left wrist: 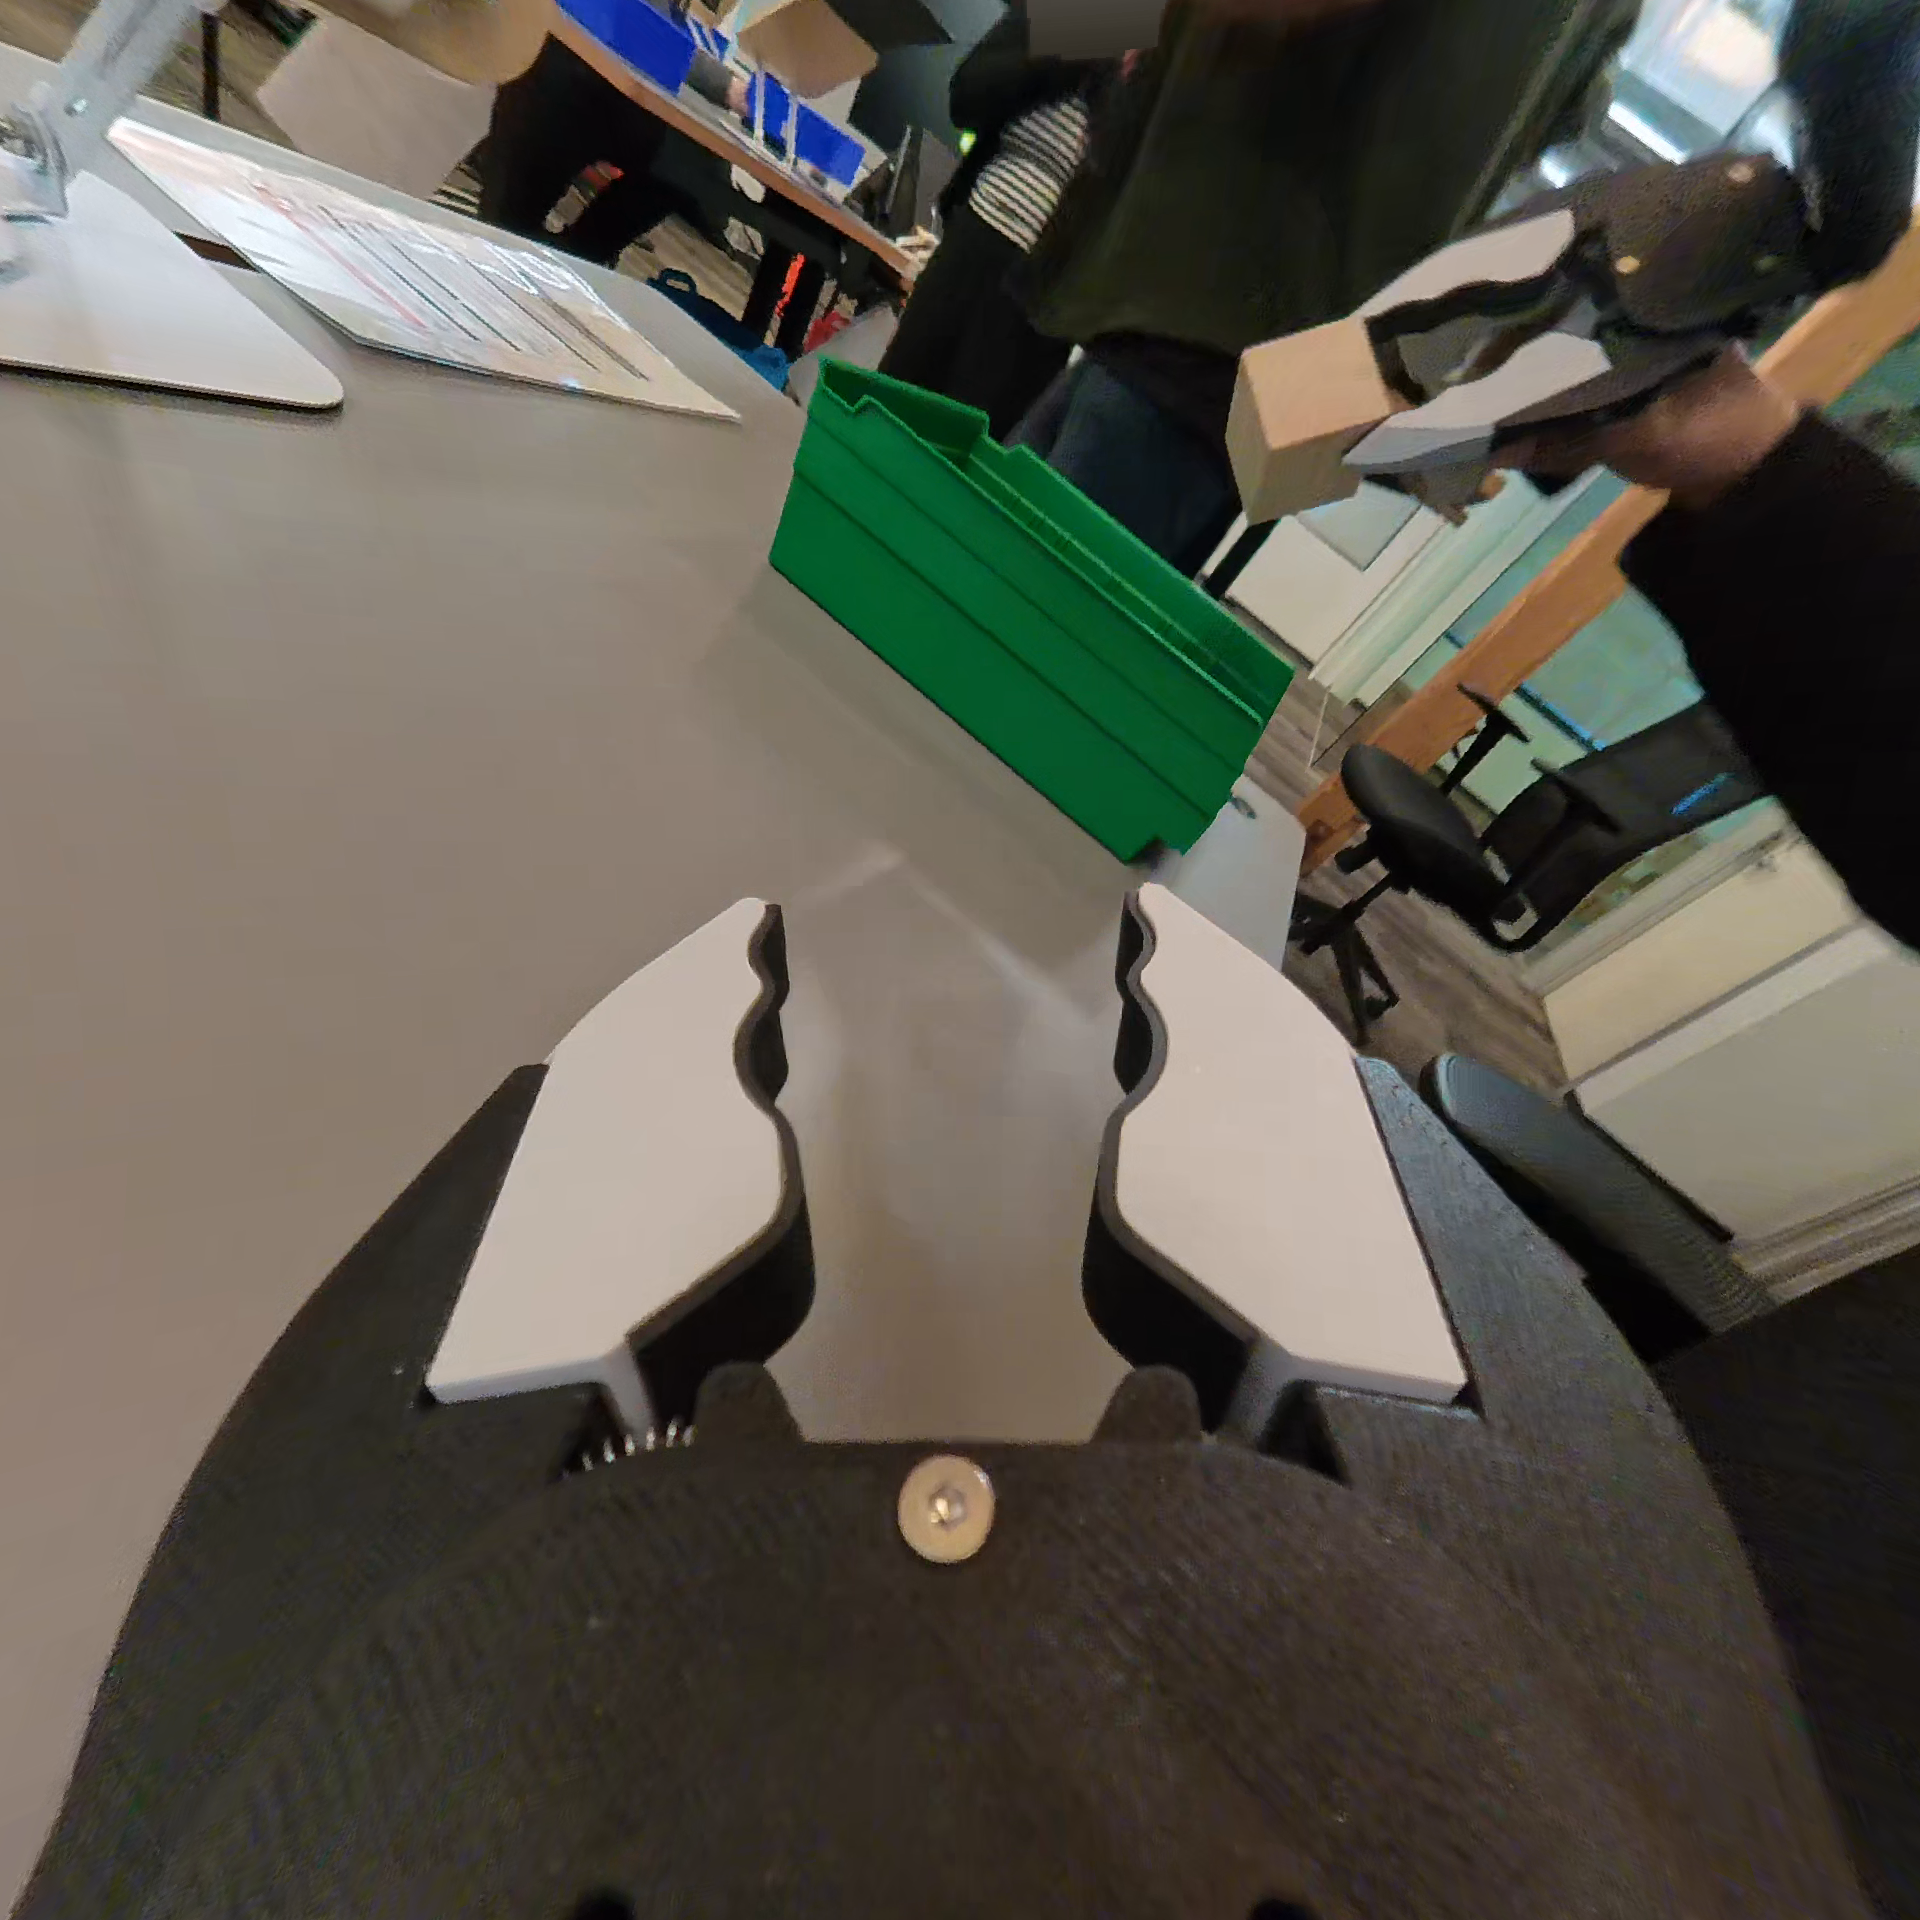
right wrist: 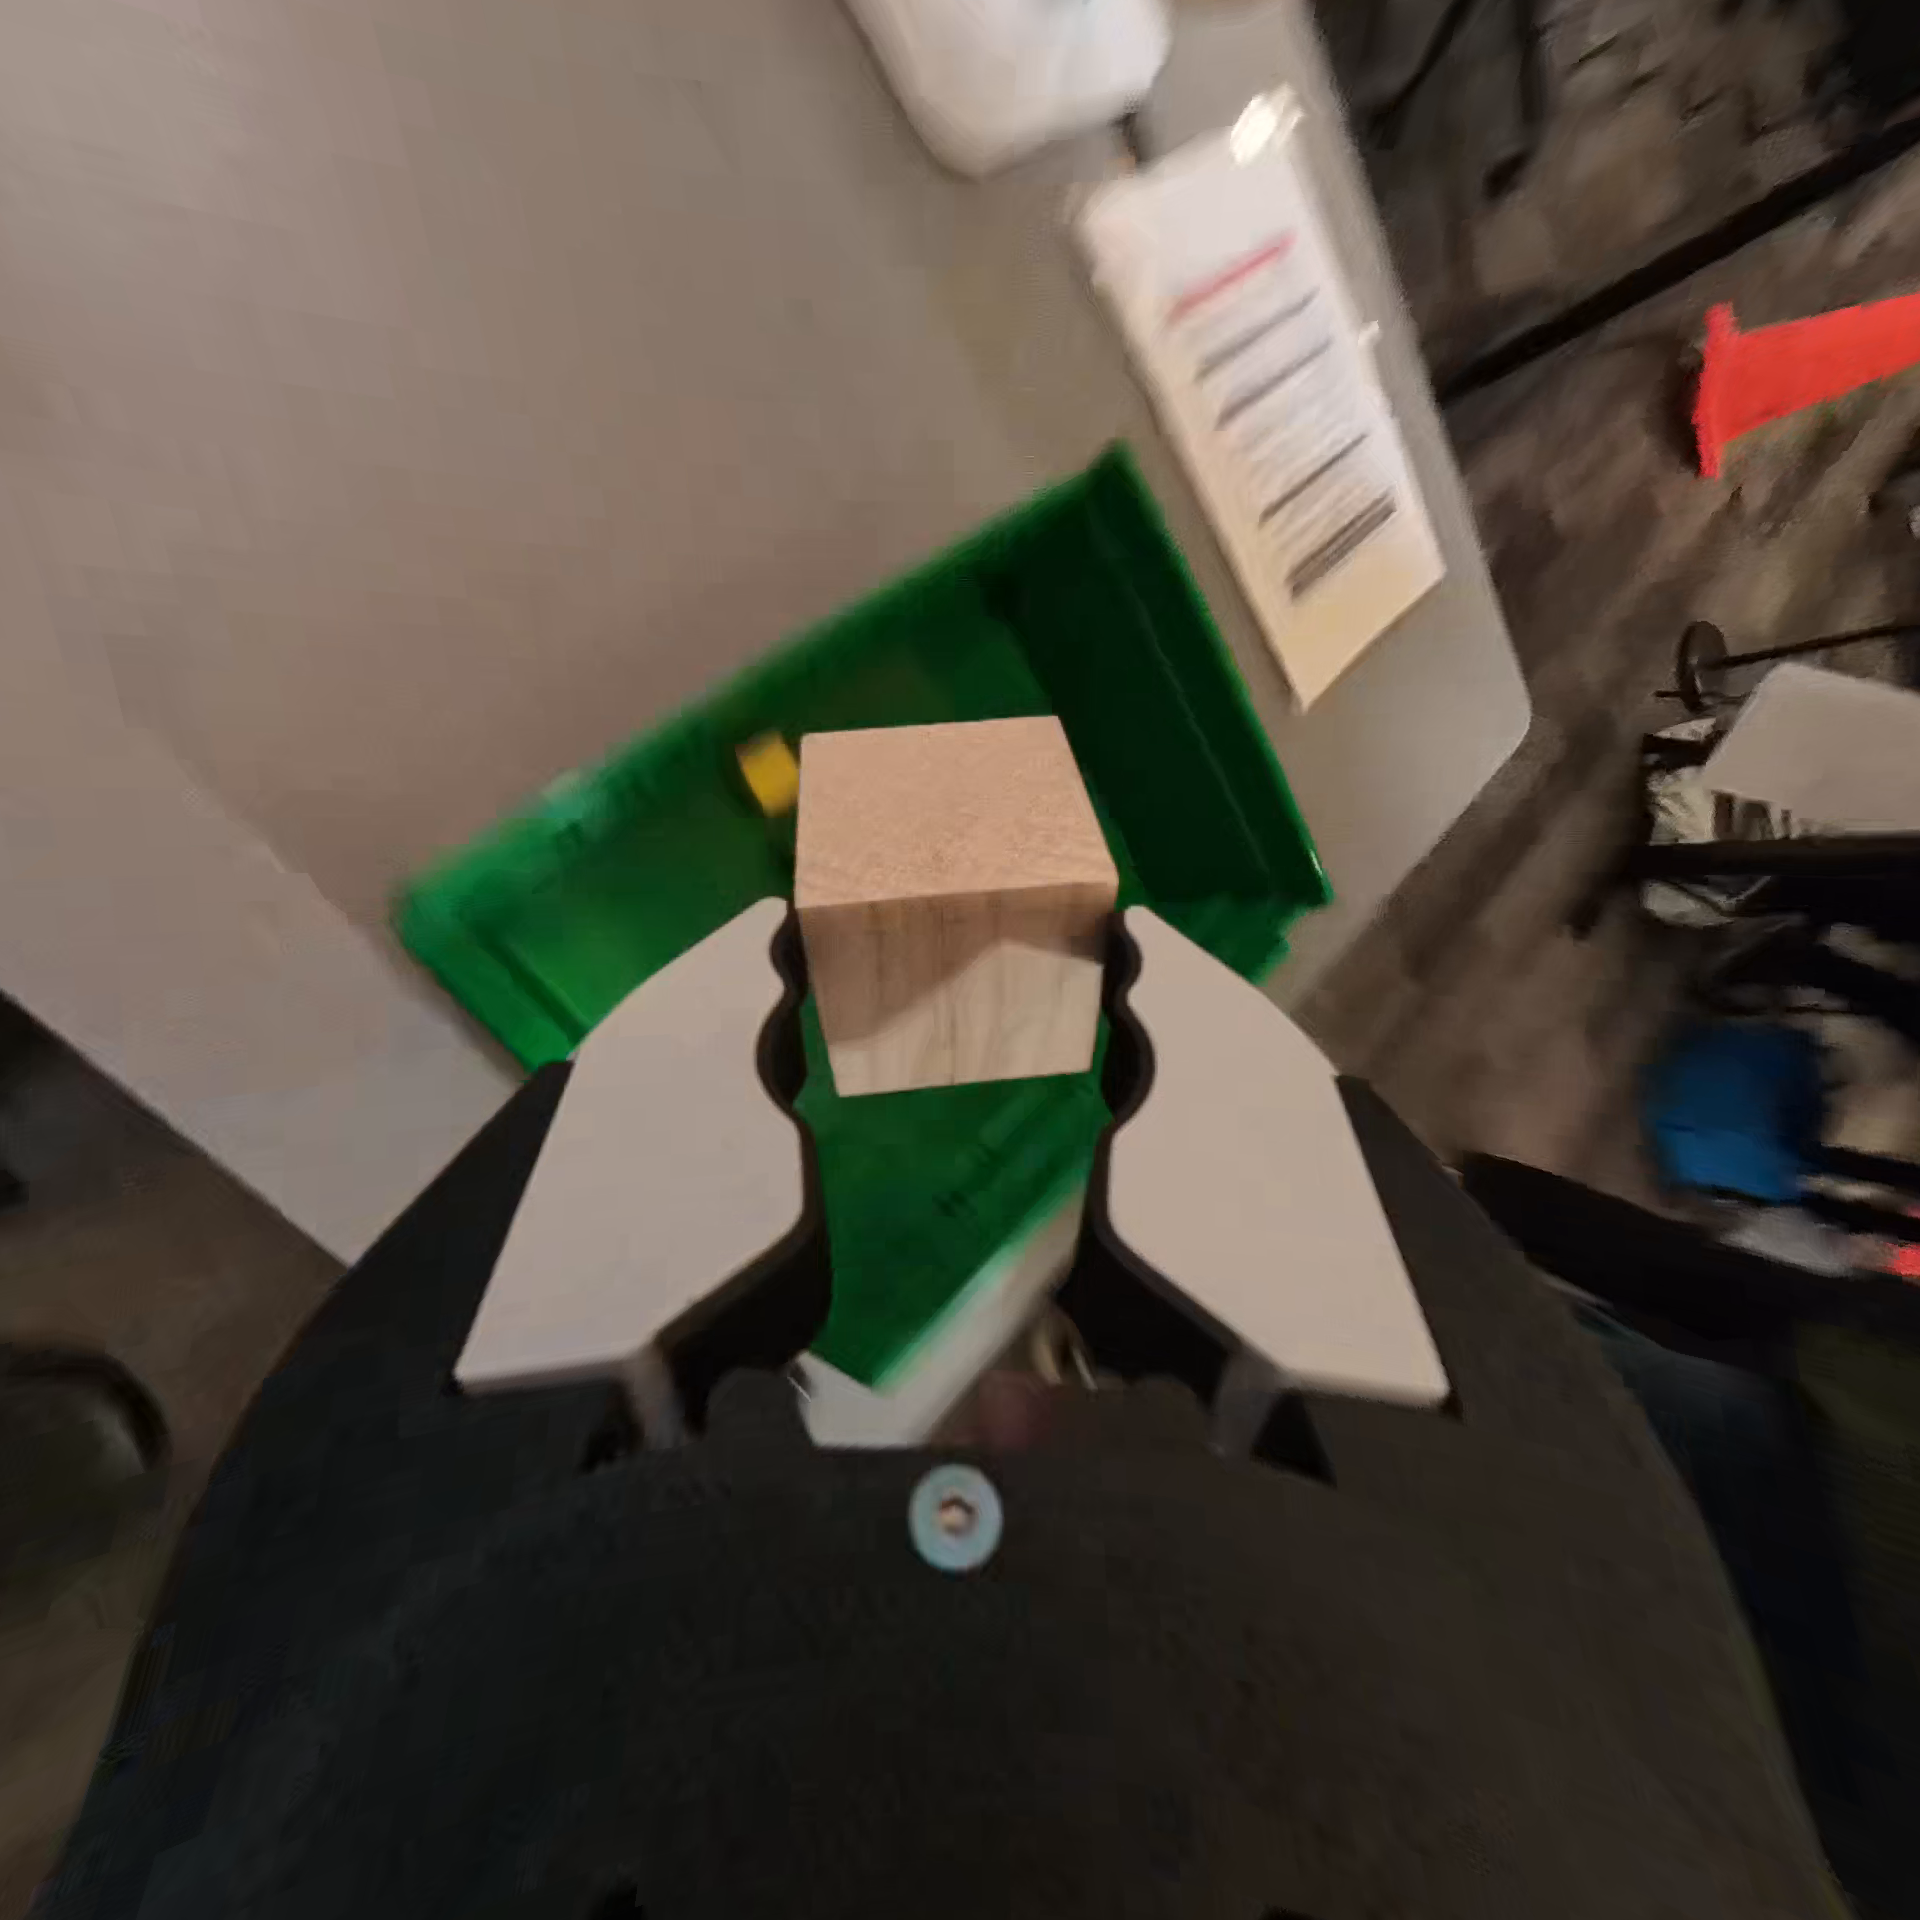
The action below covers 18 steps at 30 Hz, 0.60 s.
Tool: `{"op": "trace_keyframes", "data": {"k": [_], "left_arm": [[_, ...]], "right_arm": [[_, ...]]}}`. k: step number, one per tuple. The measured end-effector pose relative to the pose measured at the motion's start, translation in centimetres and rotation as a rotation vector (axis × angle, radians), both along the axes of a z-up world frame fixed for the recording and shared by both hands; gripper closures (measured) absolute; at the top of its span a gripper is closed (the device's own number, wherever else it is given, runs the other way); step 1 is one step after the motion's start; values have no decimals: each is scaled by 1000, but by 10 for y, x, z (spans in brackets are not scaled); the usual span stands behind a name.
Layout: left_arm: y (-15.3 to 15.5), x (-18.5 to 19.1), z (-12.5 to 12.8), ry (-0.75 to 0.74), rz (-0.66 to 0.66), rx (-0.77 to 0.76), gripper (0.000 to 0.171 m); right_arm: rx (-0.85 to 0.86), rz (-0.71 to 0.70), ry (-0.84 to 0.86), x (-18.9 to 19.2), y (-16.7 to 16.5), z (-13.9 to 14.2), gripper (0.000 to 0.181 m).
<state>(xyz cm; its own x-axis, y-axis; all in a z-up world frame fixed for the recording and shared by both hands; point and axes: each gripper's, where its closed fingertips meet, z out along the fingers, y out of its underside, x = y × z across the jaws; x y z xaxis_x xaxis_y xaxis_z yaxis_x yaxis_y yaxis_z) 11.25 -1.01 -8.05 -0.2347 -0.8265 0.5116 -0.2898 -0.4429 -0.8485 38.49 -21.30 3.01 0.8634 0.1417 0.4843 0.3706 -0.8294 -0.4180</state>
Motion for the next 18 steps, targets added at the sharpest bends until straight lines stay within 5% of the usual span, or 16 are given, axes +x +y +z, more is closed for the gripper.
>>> {"op": "trace_keyframes", "data": {"k": [6,18], "left_arm": [[-11,4,-9,26,-19,48,109],[-22,8,-24,65,-59,21,109]], "right_arm": [[-542,144,-135,74,-60,-70,125],[-728,259,-83,86,-50,-123,125]]}}
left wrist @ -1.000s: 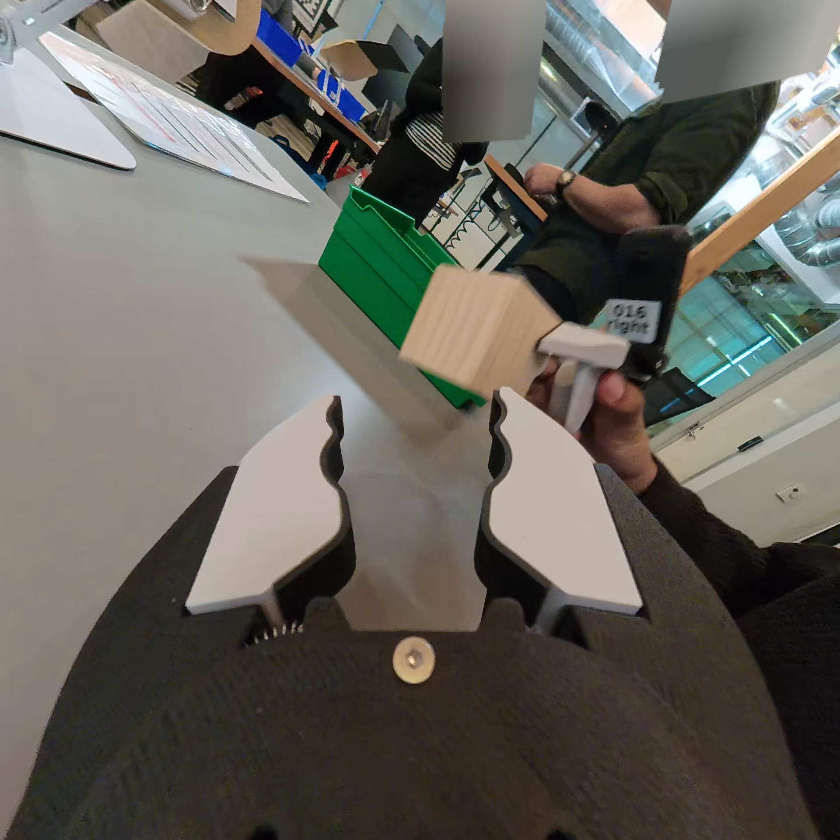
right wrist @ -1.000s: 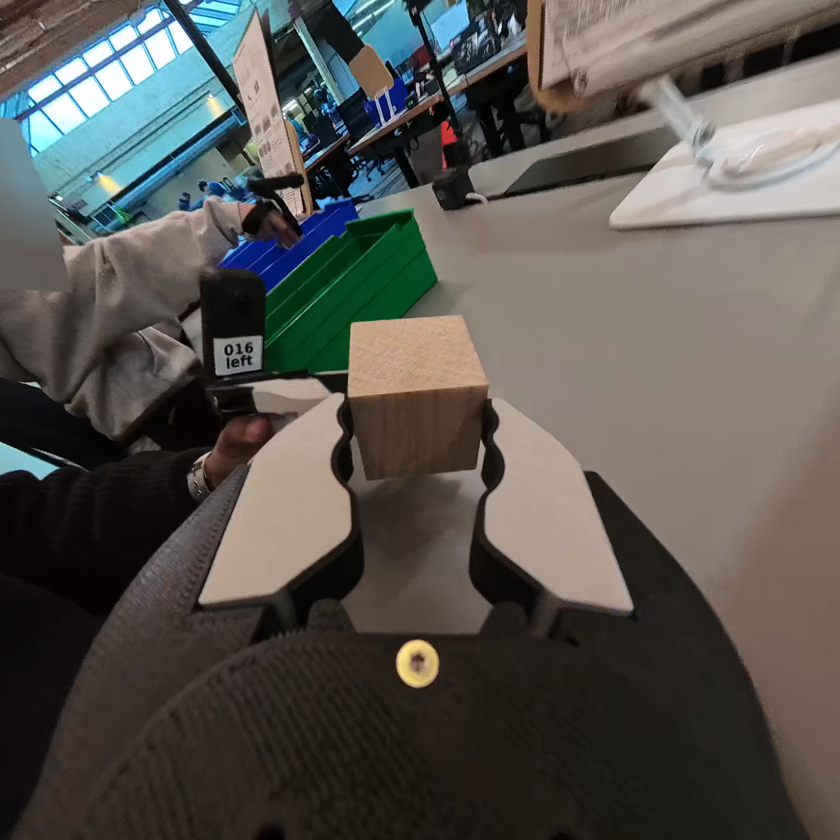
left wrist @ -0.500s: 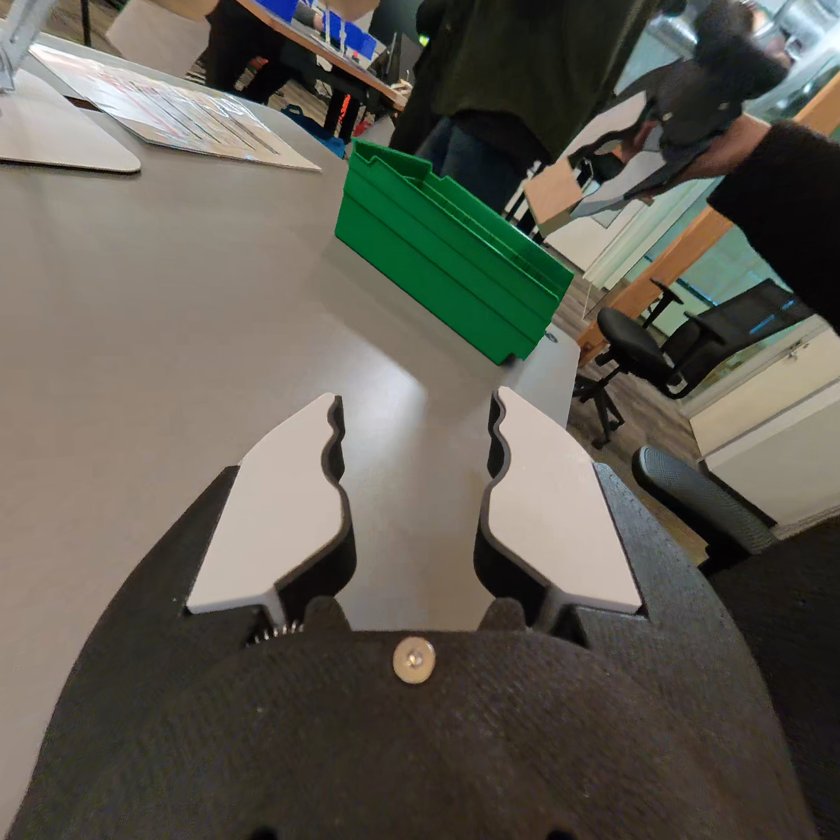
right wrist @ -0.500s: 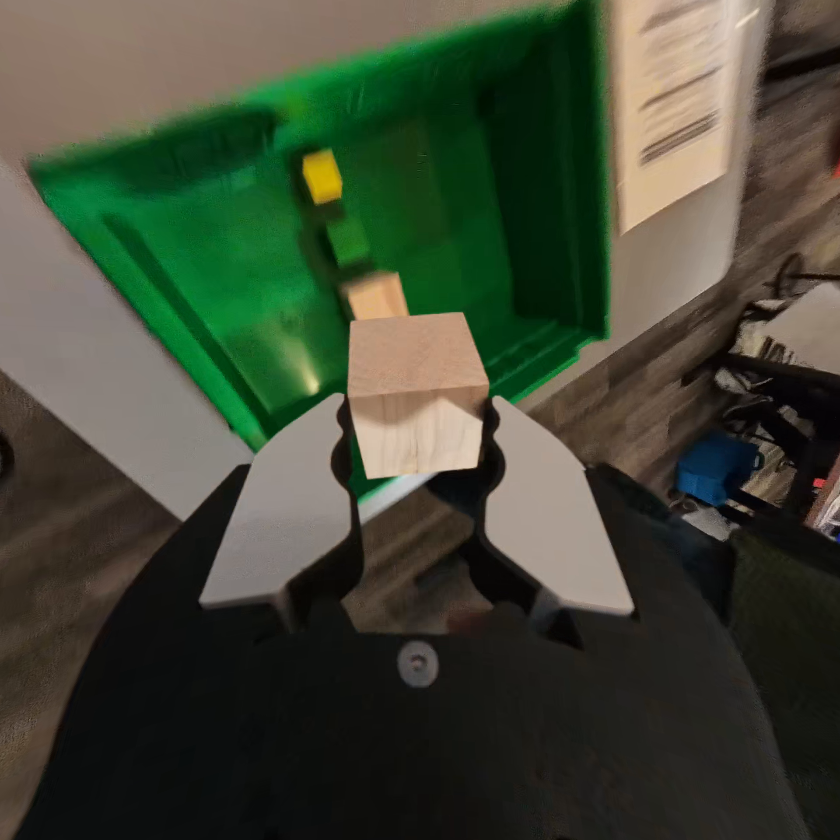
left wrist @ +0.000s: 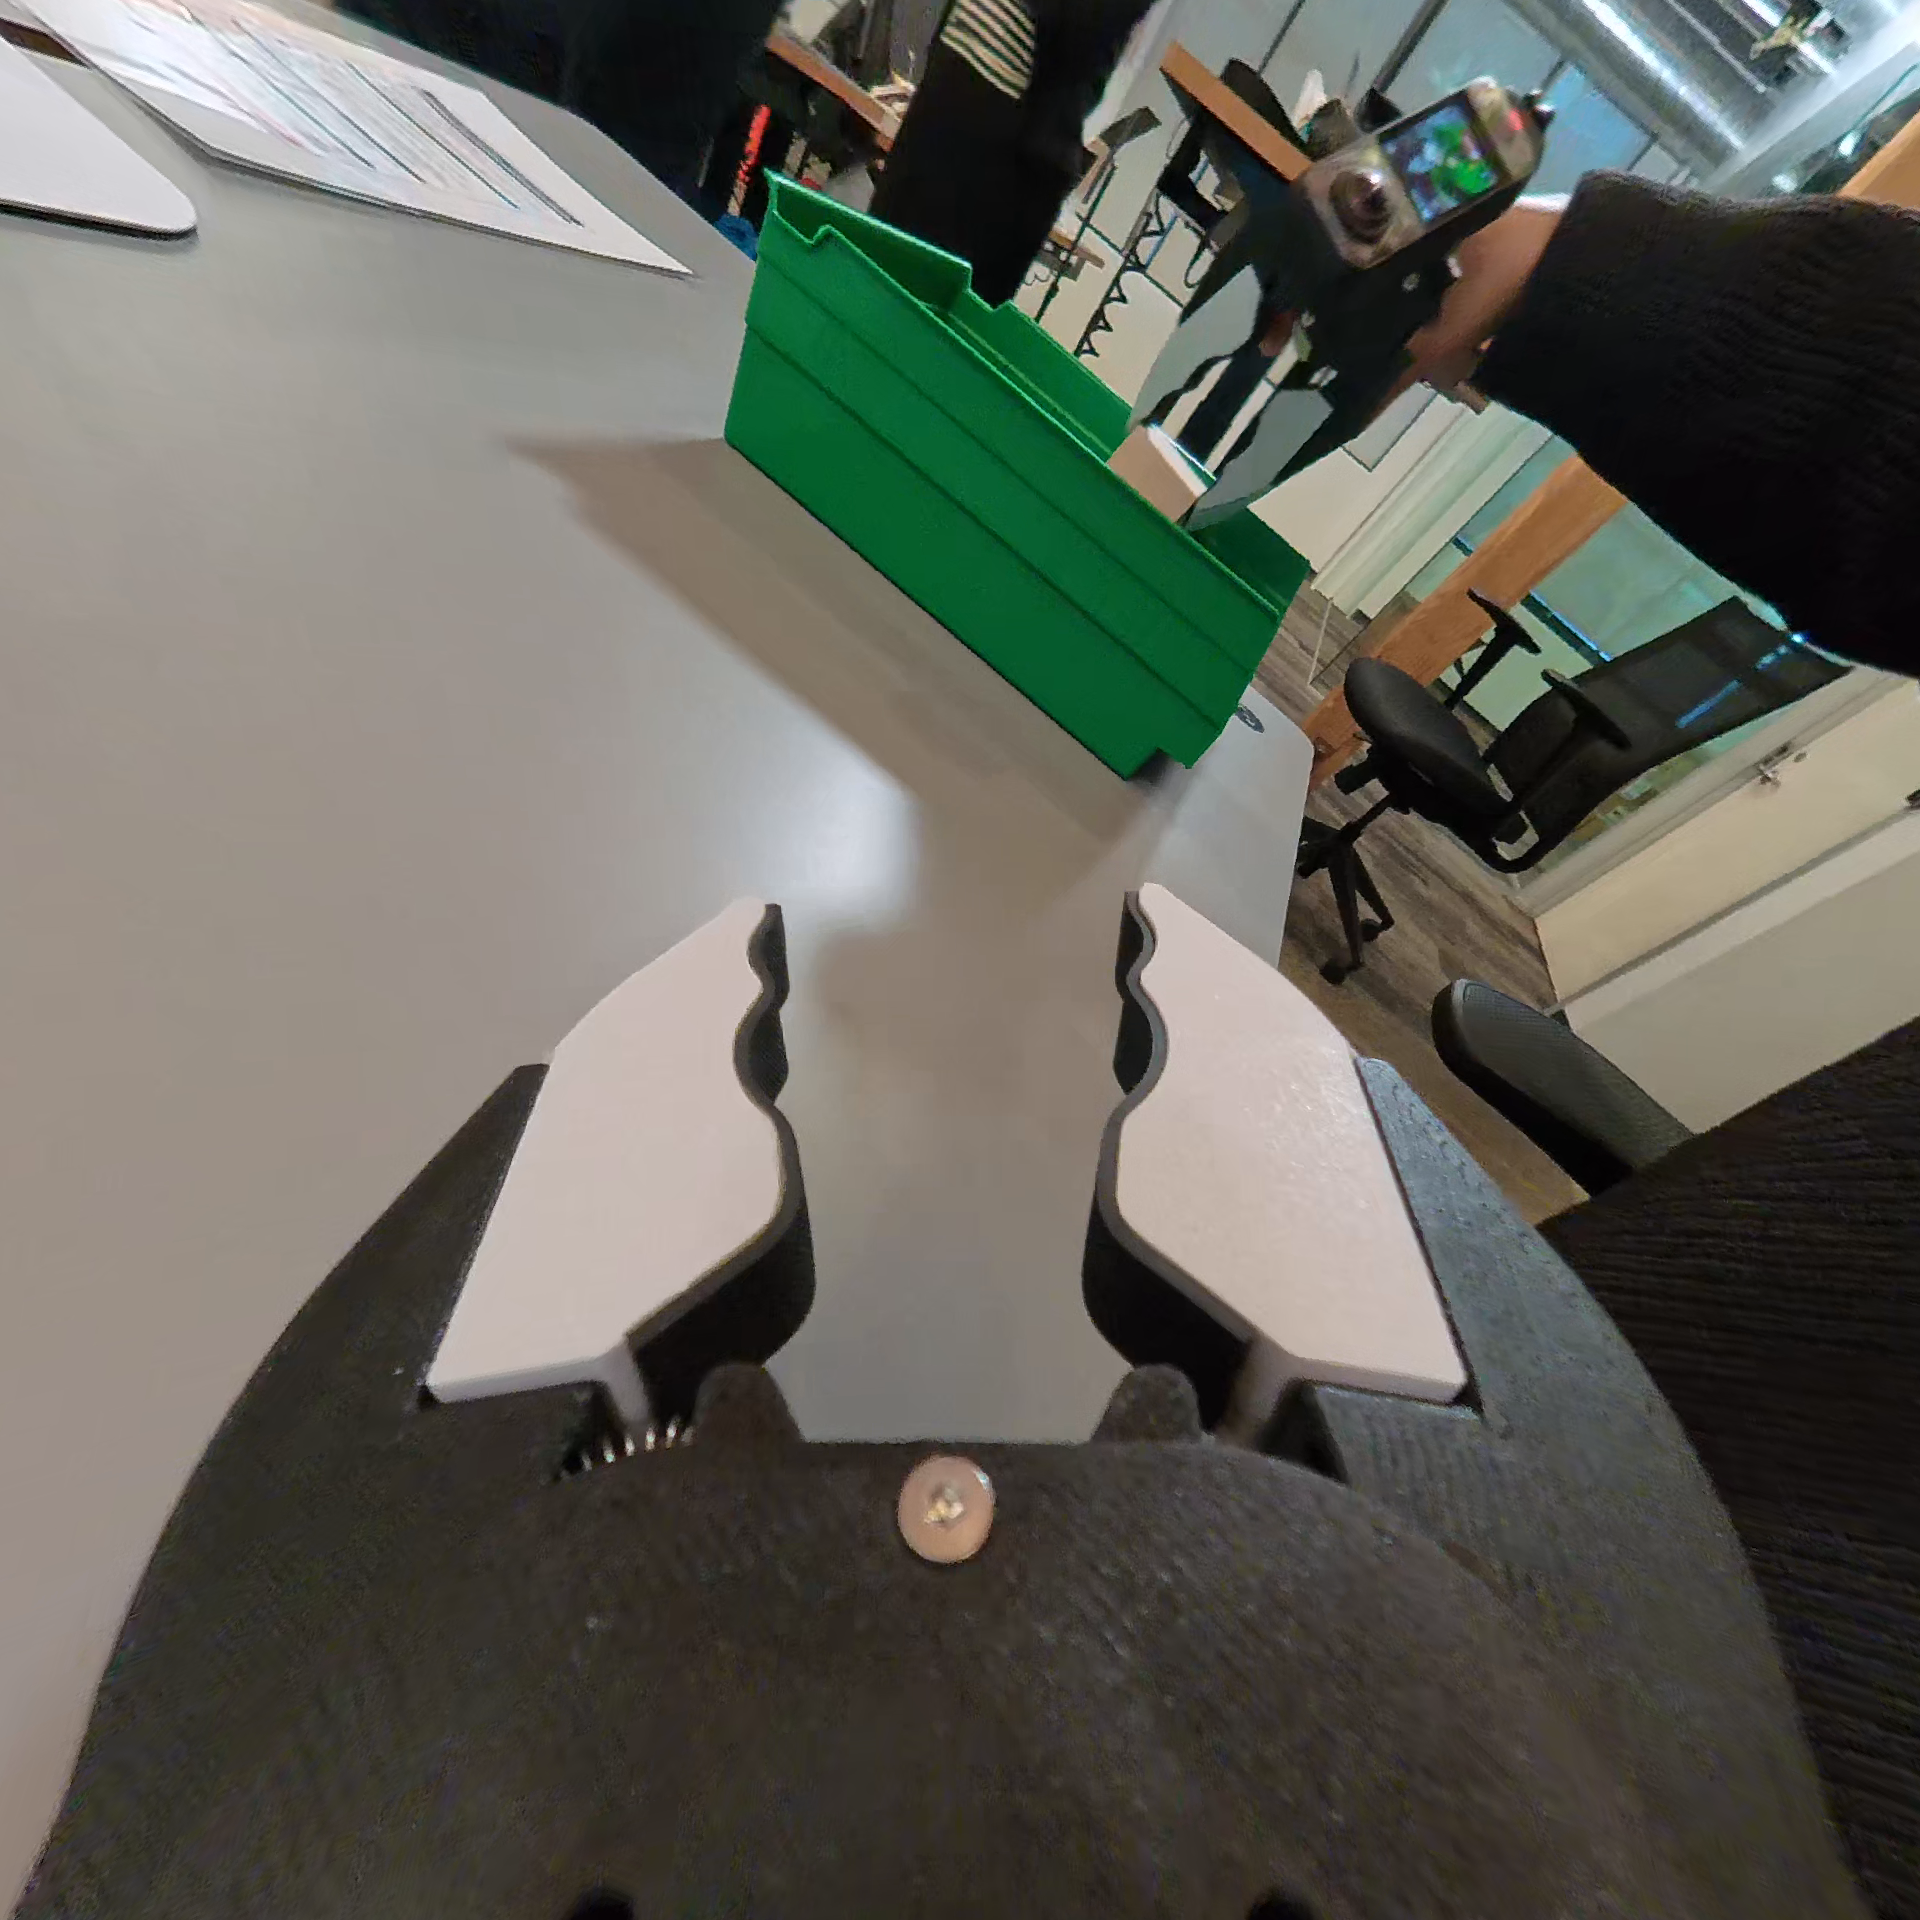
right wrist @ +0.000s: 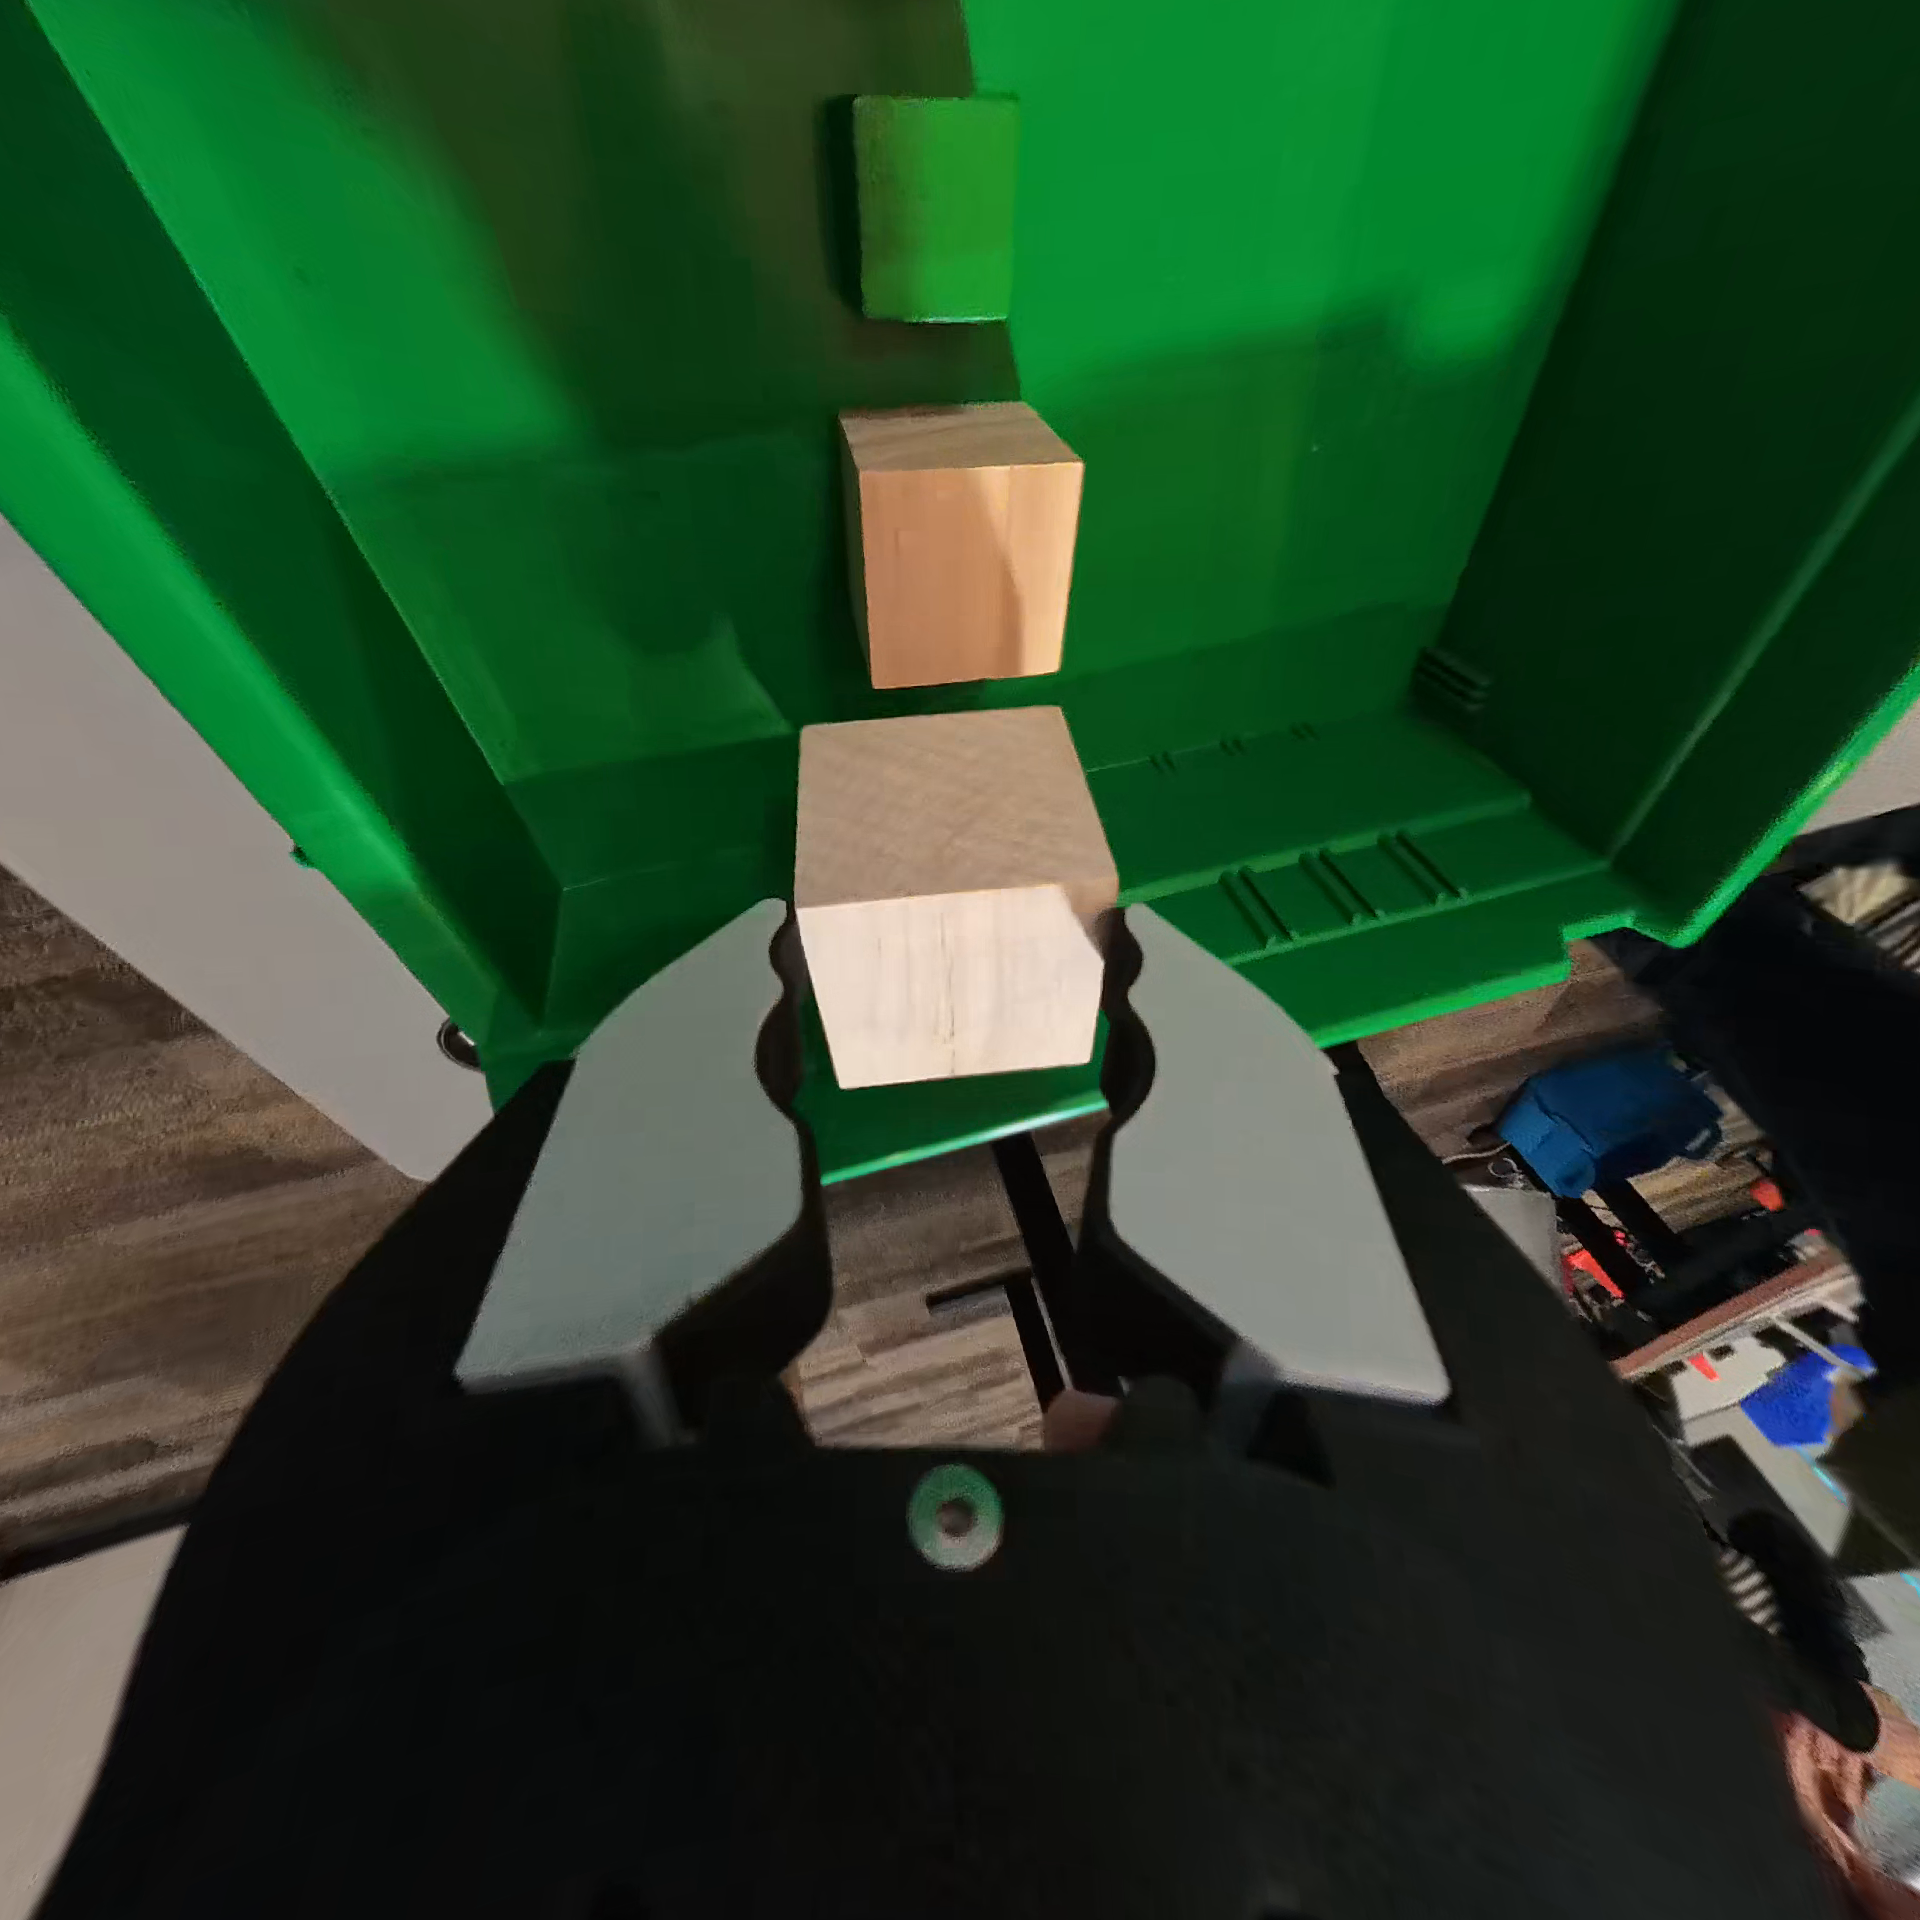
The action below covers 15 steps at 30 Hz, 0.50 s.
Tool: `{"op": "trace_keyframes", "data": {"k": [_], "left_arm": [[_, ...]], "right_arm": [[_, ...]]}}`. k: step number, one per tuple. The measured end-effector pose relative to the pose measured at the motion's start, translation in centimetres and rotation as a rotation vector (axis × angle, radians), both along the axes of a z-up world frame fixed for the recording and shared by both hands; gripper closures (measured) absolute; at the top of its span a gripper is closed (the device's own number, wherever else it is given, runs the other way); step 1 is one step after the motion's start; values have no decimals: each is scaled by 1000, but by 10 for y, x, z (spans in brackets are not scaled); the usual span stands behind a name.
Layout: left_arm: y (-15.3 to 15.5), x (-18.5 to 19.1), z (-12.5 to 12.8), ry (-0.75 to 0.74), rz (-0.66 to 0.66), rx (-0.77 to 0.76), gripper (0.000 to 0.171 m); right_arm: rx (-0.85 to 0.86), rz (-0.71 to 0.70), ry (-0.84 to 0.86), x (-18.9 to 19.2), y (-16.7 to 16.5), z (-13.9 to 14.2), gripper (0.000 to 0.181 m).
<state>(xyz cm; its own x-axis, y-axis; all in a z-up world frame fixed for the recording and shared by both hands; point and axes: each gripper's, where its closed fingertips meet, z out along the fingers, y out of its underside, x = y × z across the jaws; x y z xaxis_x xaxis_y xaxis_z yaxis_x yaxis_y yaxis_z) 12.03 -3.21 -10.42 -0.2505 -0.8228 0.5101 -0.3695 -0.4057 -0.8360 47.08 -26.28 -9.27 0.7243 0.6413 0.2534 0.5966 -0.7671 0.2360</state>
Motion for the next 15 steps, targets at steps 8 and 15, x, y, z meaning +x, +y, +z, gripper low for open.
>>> {"op": "trace_keyframes", "data": {"k": [8,15], "left_arm": [[1,-1,5,-11,-6,-32,109],[-1,0,3,-6,-17,-47,109]], "right_arm": [[-72,3,7,9,1,-19,124],[-82,1,20,11,0,-31,124]]}}
